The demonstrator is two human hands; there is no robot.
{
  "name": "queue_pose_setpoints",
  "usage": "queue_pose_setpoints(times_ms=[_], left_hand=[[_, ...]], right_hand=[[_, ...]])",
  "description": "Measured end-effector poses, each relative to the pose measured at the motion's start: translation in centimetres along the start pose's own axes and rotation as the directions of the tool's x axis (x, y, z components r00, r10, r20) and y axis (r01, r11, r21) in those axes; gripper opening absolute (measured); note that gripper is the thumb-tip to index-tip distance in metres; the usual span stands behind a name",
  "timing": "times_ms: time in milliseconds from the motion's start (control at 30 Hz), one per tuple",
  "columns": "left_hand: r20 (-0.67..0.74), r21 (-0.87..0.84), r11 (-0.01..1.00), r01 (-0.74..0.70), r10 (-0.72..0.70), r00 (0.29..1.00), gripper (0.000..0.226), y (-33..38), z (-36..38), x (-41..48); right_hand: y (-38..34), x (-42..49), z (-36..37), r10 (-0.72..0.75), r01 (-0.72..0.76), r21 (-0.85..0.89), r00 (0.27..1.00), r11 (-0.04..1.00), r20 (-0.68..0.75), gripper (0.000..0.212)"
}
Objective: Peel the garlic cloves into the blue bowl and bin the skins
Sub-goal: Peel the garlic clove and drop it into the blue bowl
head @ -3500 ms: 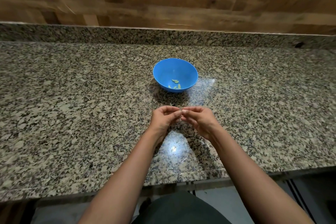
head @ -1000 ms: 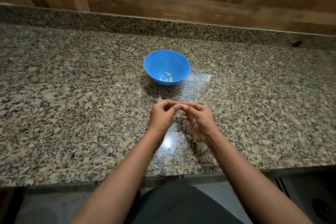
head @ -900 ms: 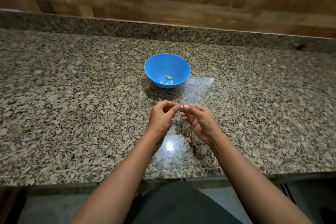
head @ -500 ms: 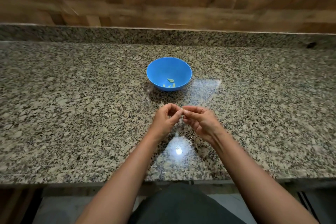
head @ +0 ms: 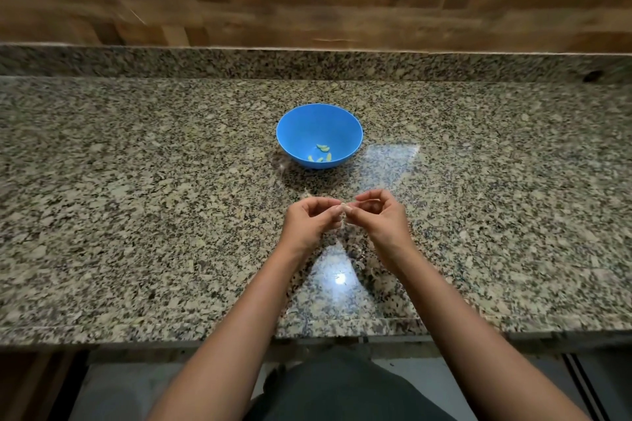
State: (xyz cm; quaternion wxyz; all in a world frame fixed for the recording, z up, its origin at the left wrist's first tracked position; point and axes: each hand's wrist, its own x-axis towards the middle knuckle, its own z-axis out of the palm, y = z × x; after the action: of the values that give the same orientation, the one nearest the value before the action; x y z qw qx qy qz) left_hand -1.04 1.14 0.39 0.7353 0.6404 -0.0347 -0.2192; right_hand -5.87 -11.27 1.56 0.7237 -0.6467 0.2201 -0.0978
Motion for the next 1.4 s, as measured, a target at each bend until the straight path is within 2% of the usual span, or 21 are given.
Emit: queue_pose_setpoints(times_ms=[133, 267, 333, 467, 700, 867, 967, 1033, 1133, 1233, 1300, 1367, 1400], left_hand=[[0.005, -0.08, 0.997, 0.018, -0.018, 1.0, 0.007, 0.0, -0.1, -0.1], [0.011, -0.029, 1.0, -0.011, 0.012, 1.0, 0.008, -0.1, -0.2, 0.0], [0.021, -0.005, 1.0, -0.014, 0.014, 1.0, 0.008, -0.1, -0.2, 0.0], [0.088, -0.002, 1.0, -0.008, 0.008, 0.996, 0.006, 0.1, -0.6, 0.1], [0.18, 0.098, 0.995, 0.021, -0.038, 0.983, 0.009, 0.3, -1.3, 0.4], [0.219, -0.12, 0.978, 0.168, -0.139, 0.966, 0.008, 0.4, -1.1, 0.4], [0.208, -0.244, 0.935, 0.258, -0.209, 0.955, 0.007, 0.3, -0.6, 0.4], [0.167, -0.281, 0.911, 0.302, -0.264, 0.95, 0.007, 0.2, 0.0, 0.3], [0.117, -0.299, 0.881, 0.367, -0.348, 0.93, 0.009, 0.4, 0.8, 0.5], [0.084, -0.329, 0.86, 0.391, -0.386, 0.919, 0.01, 0.5, 1.2, 0.7], [0.09, -0.332, 0.876, 0.35, -0.339, 0.936, 0.008, 0.4, 1.3, 0.6], [0.106, -0.319, 0.902, 0.292, -0.272, 0.956, 0.008, 0.1, 1.3, 0.4], [0.118, -0.282, 0.922, 0.267, -0.243, 0.963, 0.008, 0.0, 1.1, 0.4]], right_hand=[[-0.1, -0.2, 0.3, -0.083, 0.084, -0.161, 0.996, 0.983, 0.011, 0.025], [-0.4, -0.3, 0.4, -0.208, 0.215, -0.419, 0.976, 0.882, 0.063, 0.025], [-0.4, -0.2, 0.3, -0.222, 0.232, -0.454, 0.972, 0.86, 0.076, 0.028], [-0.5, 0.1, 0.0, -0.166, 0.186, -0.404, 0.982, 0.895, 0.086, 0.034], [-0.9, 0.2, -0.1, -0.078, 0.131, -0.363, 0.985, 0.922, 0.155, 0.037], [-1.0, 0.6, -0.3, 0.094, -0.065, -0.161, 0.979, 0.985, 0.179, 0.034], [-0.9, 0.5, -0.3, 0.125, -0.105, -0.114, 0.975, 0.988, 0.184, 0.03], [-0.6, 0.4, -0.1, 0.069, -0.026, -0.252, 0.984, 0.967, 0.162, 0.029], [0.3, 0.1, 0.1, -0.089, 0.158, -0.486, 0.983, 0.86, 0.163, 0.03], [0.7, -0.1, 0.1, -0.203, 0.277, -0.575, 0.96, 0.77, 0.192, 0.022], [0.6, 0.0, 0.1, -0.169, 0.211, -0.523, 0.977, 0.826, 0.128, 0.022], [0.2, 0.5, -0.1, 0.021, 0.004, -0.321, 0.997, 0.947, 0.075, 0.026], [0.0, 0.9, -0.2, 0.132, -0.113, -0.177, 0.986, 0.978, 0.103, 0.027]])
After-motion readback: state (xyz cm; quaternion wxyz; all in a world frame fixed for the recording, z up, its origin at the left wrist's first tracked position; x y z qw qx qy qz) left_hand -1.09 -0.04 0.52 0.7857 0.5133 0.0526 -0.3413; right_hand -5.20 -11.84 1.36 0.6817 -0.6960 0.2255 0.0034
